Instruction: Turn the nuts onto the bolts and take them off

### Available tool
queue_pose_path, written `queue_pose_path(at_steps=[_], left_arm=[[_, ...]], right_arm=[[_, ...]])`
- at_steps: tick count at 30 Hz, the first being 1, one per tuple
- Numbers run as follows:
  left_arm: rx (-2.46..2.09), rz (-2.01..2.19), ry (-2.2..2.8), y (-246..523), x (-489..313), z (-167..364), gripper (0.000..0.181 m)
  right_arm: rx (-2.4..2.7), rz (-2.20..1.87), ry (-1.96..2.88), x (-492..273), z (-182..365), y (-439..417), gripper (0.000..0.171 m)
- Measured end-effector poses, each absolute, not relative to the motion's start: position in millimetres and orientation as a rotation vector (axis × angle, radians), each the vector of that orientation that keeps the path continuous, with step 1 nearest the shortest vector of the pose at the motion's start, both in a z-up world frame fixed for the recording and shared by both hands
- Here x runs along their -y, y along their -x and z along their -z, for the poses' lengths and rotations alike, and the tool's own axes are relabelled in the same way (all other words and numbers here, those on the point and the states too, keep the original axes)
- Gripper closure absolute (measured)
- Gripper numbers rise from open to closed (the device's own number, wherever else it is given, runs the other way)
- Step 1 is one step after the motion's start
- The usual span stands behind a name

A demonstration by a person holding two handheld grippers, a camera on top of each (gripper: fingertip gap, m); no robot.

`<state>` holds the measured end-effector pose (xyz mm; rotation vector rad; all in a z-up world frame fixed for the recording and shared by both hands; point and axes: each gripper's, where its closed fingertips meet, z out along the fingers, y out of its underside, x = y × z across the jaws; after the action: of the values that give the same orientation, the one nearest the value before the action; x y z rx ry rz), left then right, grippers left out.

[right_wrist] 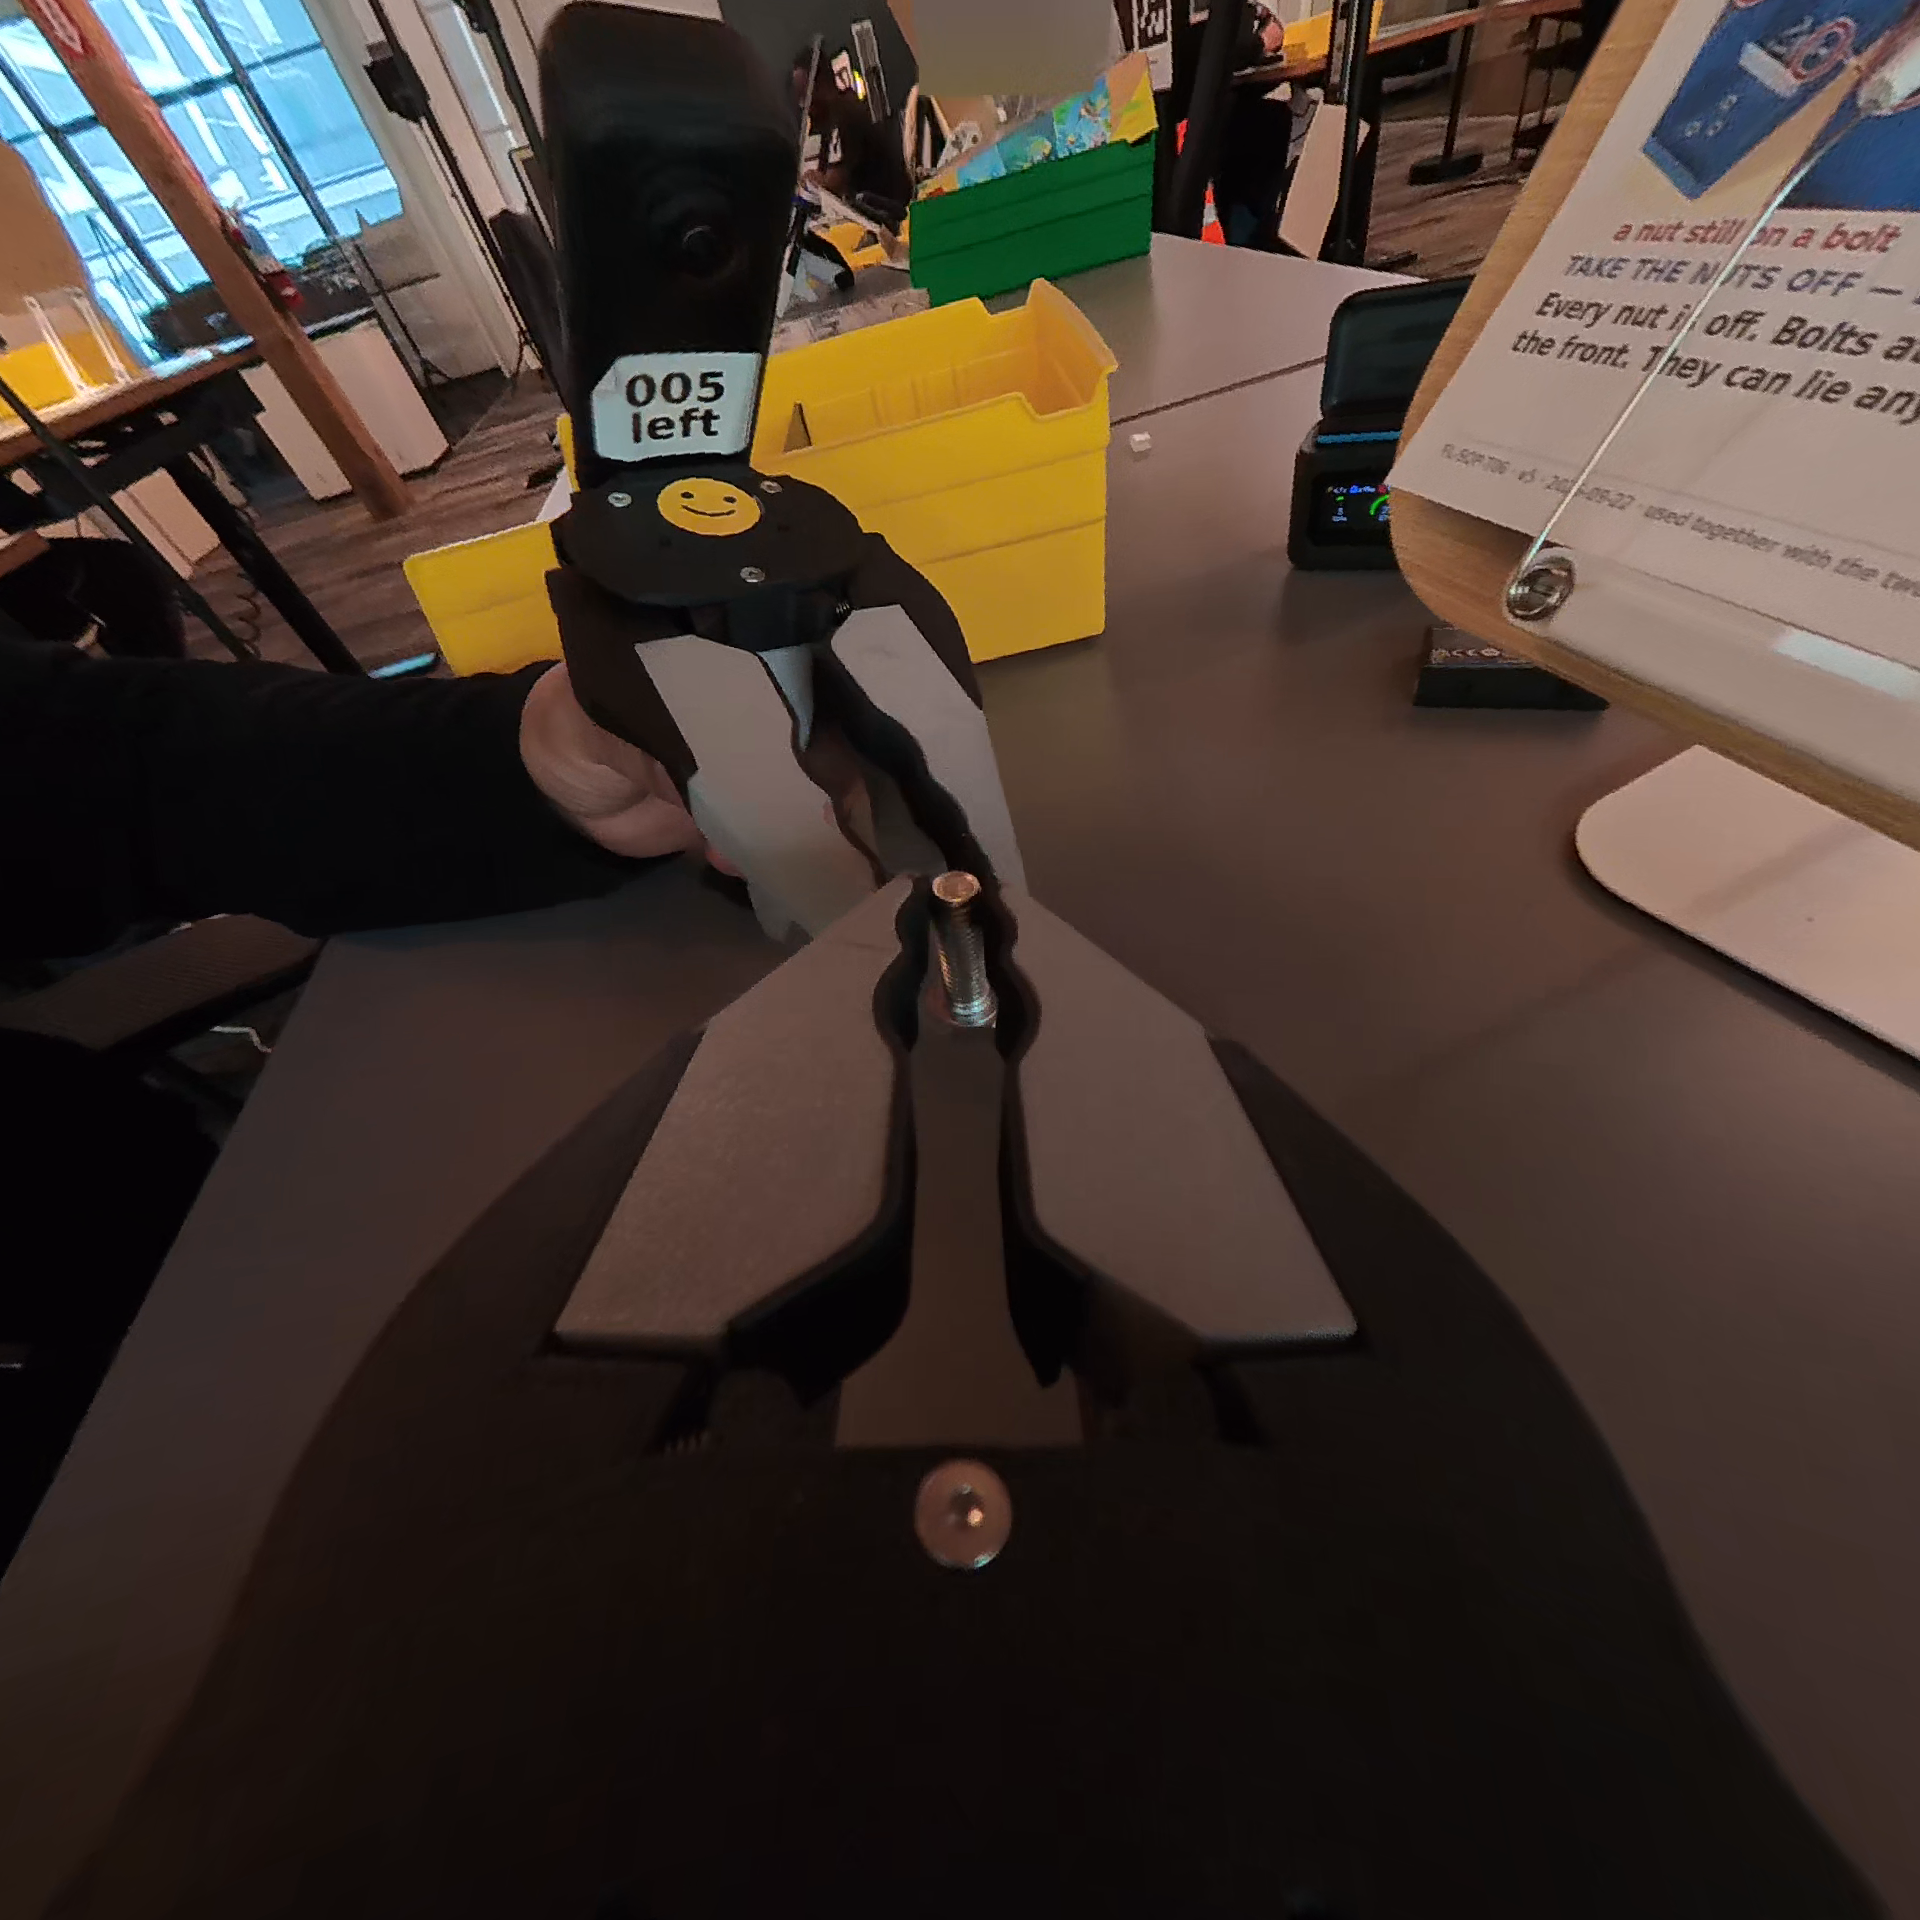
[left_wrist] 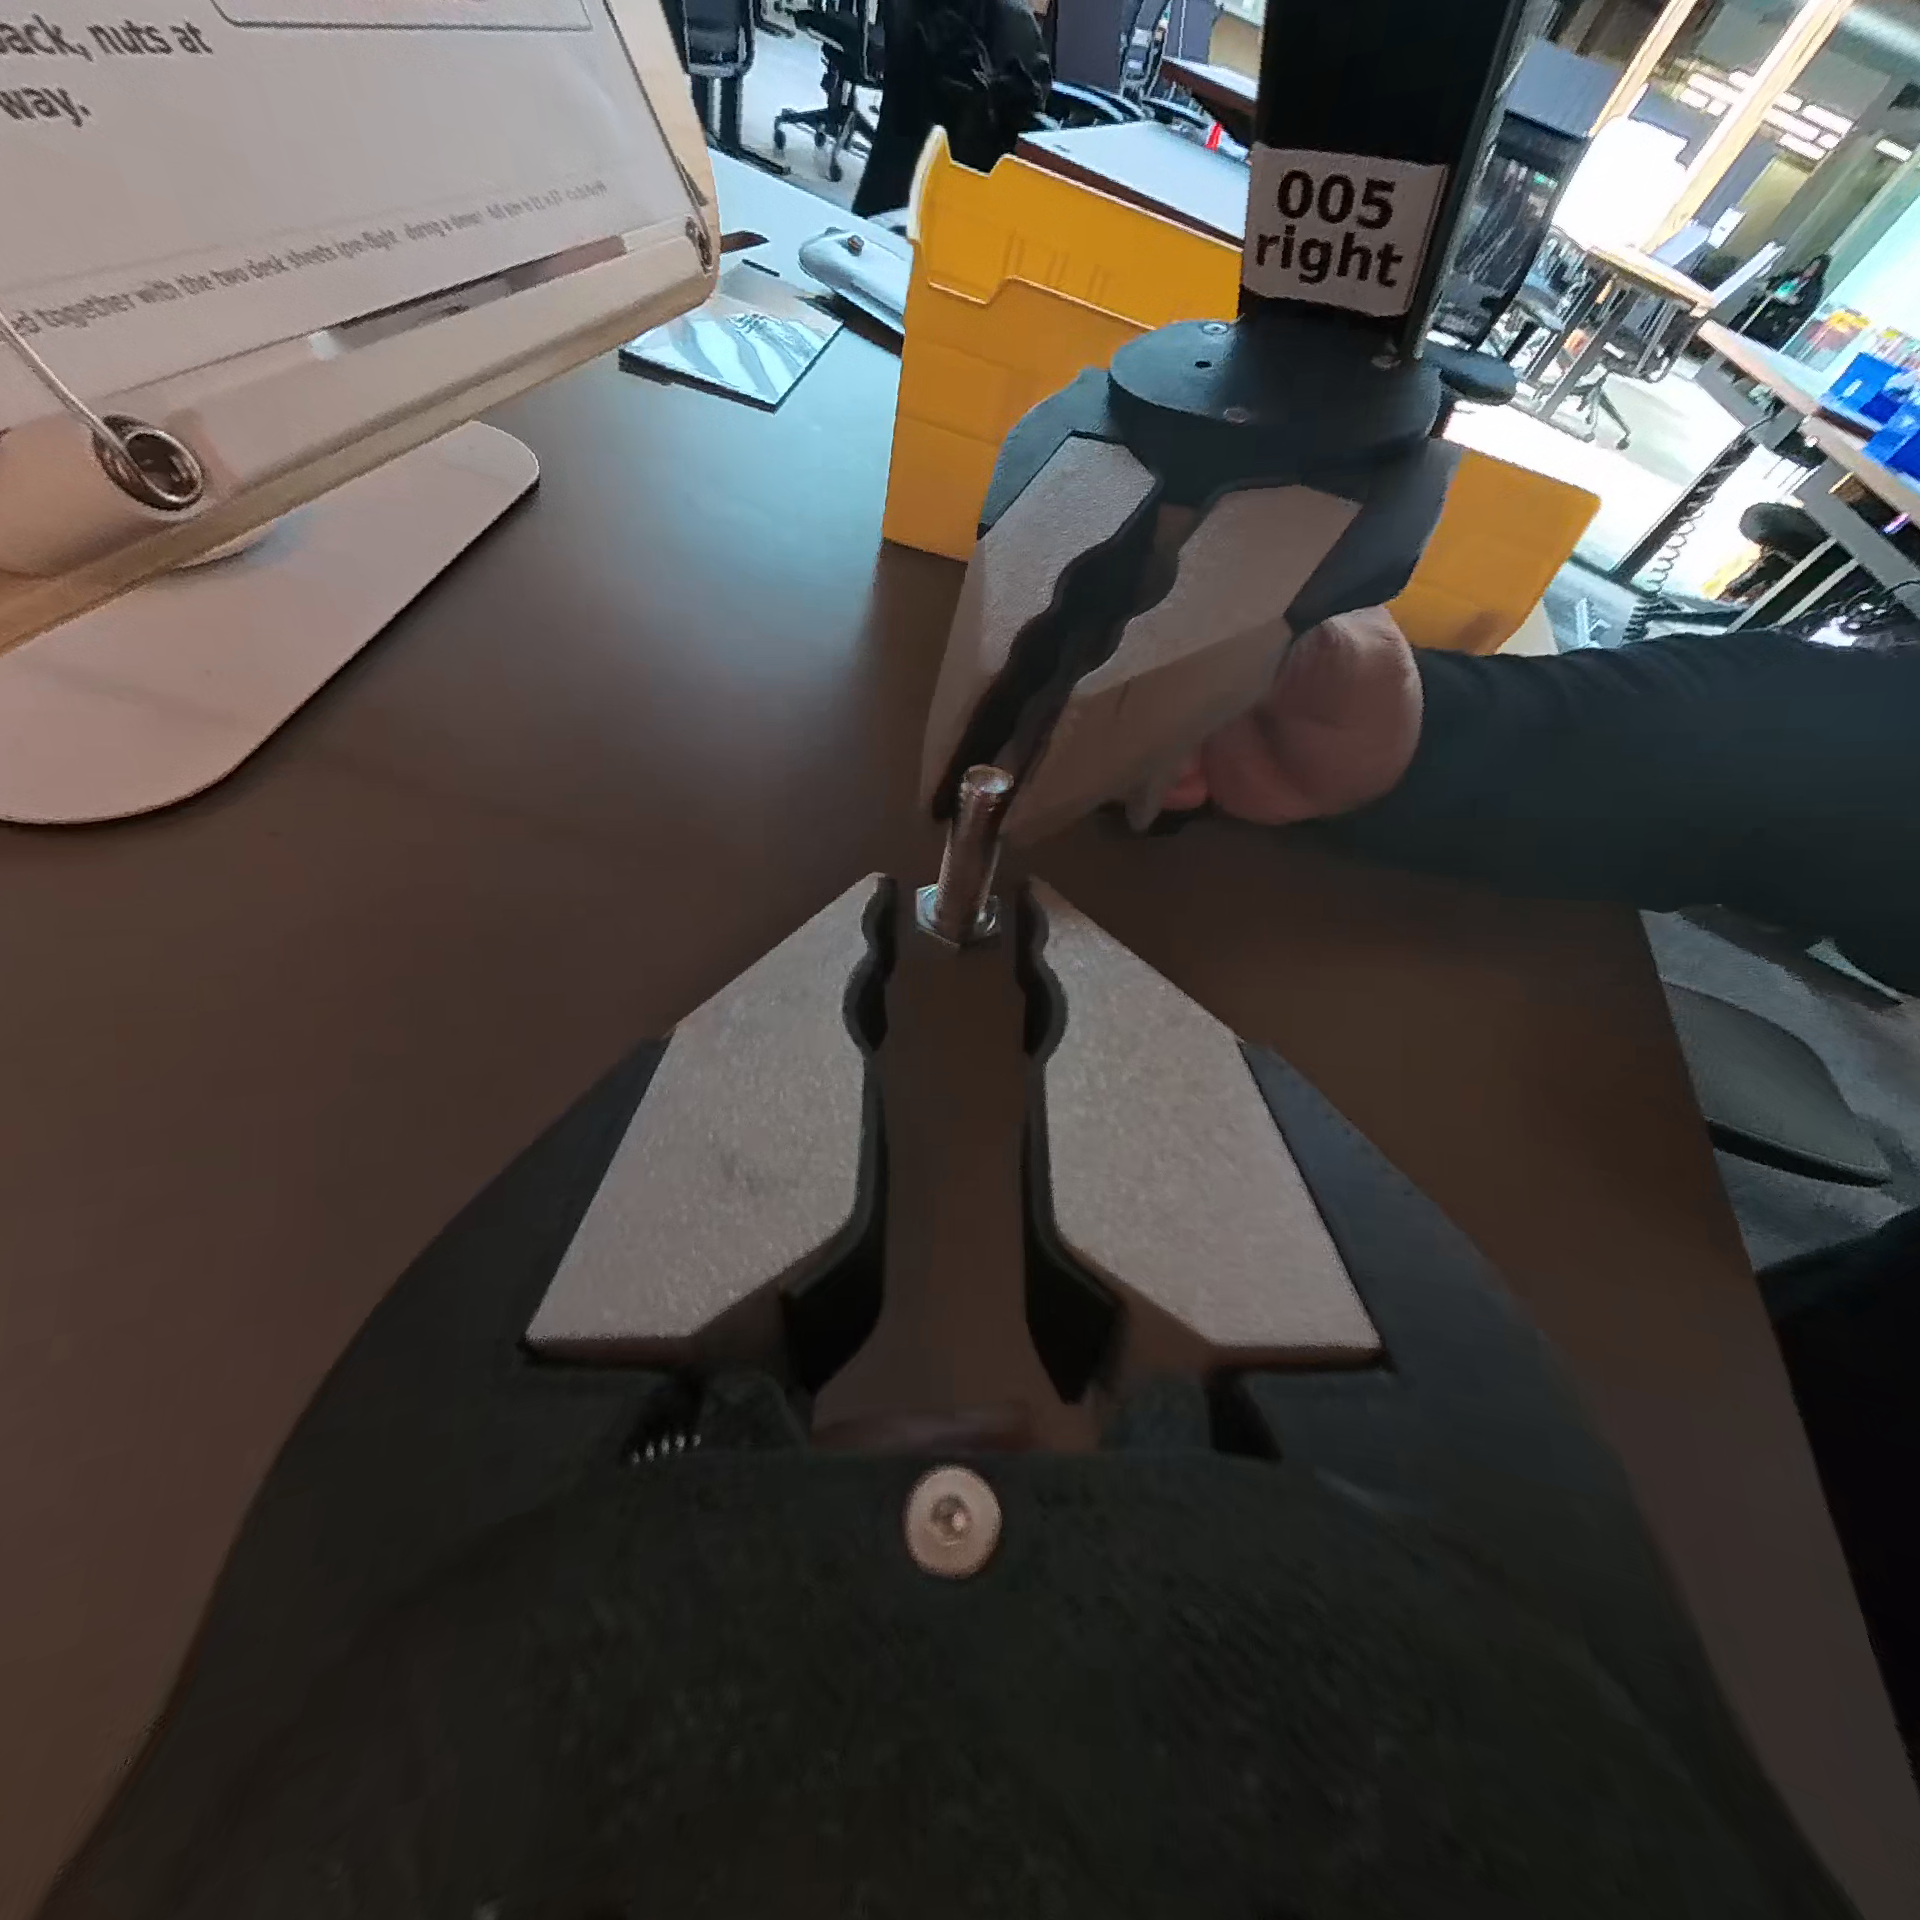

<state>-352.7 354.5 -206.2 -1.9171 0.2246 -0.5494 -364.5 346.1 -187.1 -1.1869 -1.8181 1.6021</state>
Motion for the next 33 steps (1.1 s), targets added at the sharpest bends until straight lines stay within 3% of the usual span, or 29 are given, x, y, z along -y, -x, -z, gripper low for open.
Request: queue_pose_path(at_steps=[5,9,33], left_arm=[[-0.222,0.562,1.918,353.1,-354.1,206.2,0.162],[-0.227,0.577,1.897,350.7,-353.4,203.3,0.172],[-0.237,0.589,1.897,346.8,-353.0,203.8,0.172]], right_arm=[[1.800,-1.647,1.205,-347.3,185.3,364.4,0.165],[1.808,-1.636,1.198,-345.4,186.0,364.7,0.165],[1.797,-1.636,1.170,-341.2,181.4,363.2,0.165]])
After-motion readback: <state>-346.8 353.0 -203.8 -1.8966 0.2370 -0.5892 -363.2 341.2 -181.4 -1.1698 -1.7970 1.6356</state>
